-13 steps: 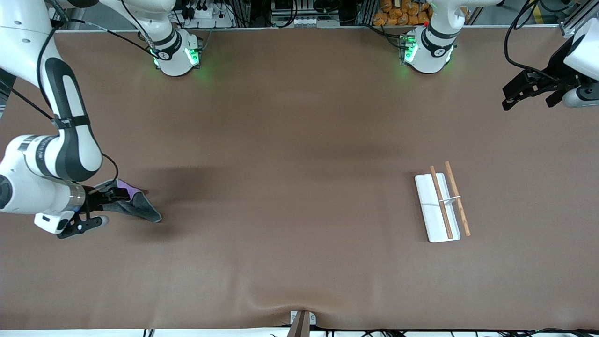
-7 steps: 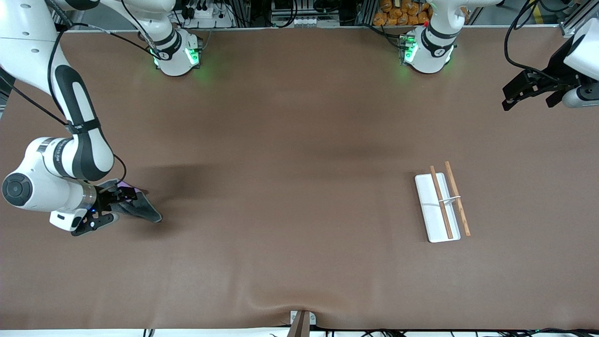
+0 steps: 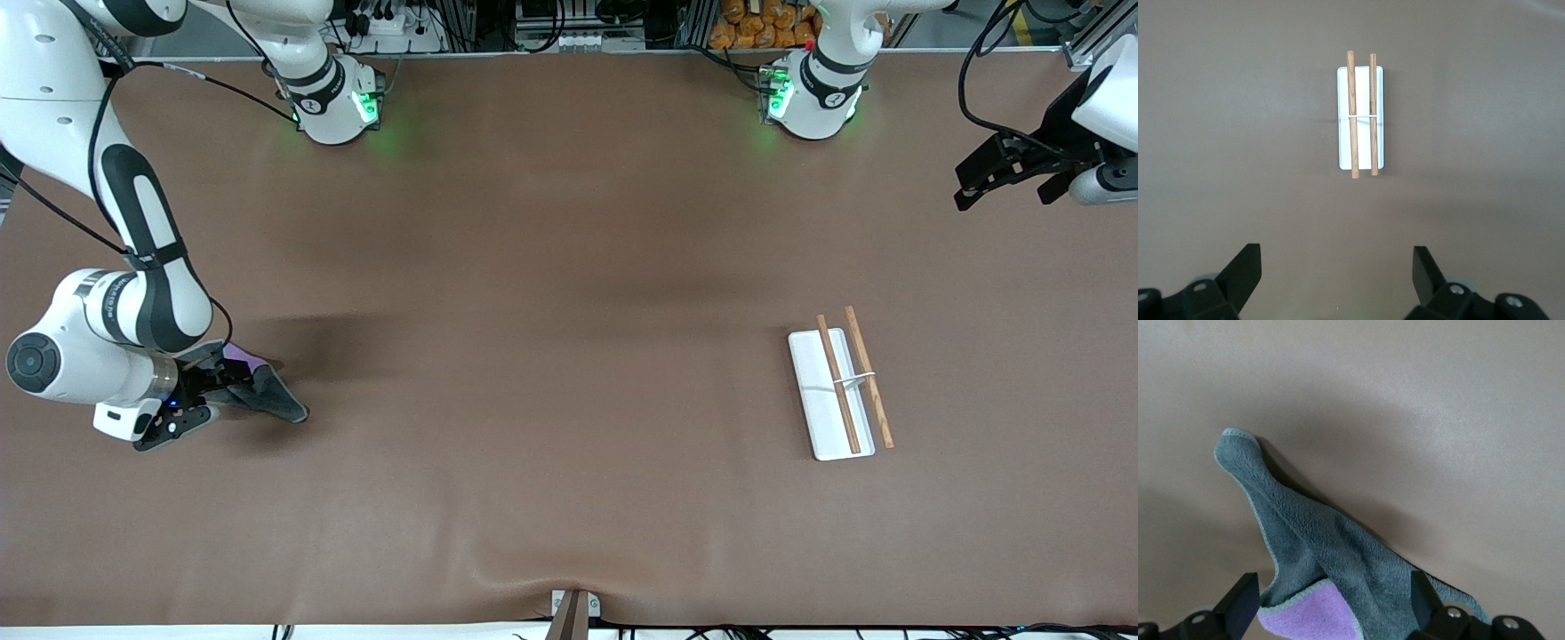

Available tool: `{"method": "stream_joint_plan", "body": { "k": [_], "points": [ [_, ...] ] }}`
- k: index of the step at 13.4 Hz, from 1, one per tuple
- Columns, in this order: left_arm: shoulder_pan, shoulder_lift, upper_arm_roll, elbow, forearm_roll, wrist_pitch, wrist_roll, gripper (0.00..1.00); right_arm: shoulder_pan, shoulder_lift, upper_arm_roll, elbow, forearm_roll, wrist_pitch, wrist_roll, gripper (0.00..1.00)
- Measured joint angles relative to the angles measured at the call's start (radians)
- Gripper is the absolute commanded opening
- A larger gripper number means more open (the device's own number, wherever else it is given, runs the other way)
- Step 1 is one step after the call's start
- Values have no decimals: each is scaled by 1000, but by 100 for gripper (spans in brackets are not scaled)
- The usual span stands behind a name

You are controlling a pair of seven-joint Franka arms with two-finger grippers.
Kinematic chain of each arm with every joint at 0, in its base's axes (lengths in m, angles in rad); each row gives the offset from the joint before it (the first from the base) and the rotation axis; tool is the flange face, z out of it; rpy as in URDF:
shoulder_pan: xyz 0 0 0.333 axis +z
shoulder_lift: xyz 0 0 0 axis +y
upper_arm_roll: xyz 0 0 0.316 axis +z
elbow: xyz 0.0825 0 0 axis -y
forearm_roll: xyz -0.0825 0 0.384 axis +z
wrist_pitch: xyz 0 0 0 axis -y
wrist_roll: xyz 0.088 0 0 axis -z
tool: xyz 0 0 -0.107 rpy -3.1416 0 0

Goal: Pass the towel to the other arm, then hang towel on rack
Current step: 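Close the right gripper on the towel corner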

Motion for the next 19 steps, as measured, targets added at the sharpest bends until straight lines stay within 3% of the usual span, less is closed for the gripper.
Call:
{"method": "stream_joint_plan", "body": {
  "k": [9, 10, 11, 12, 14, 15, 19],
  "points": [
    [0, 0, 0, 0, 0, 1, 0, 100, 3, 58, 5, -1, 0, 110, -13, 100],
    [0, 0, 0, 0, 0, 4, 0, 100, 3, 64, 5, -1, 0, 115, -14, 86],
    [0, 0, 0, 0, 0, 6, 0, 100, 3, 70, 5, -1, 0, 122, -14, 57],
    [0, 0, 0, 0, 0, 7, 0, 100, 3, 75, 5, -2, 0, 130, -15, 38],
    [0, 0, 0, 0, 0, 7, 0, 100, 3, 78, 5, -9, 0, 145, -17, 7],
    [0, 0, 0, -1, 0, 7, 0, 100, 3, 78, 5, -15, 0, 152, -17, 0],
    [0, 1, 0, -1, 0, 7, 0, 100, 4, 77, 9, -24, 0, 163, -20, 0]
  ]
}}
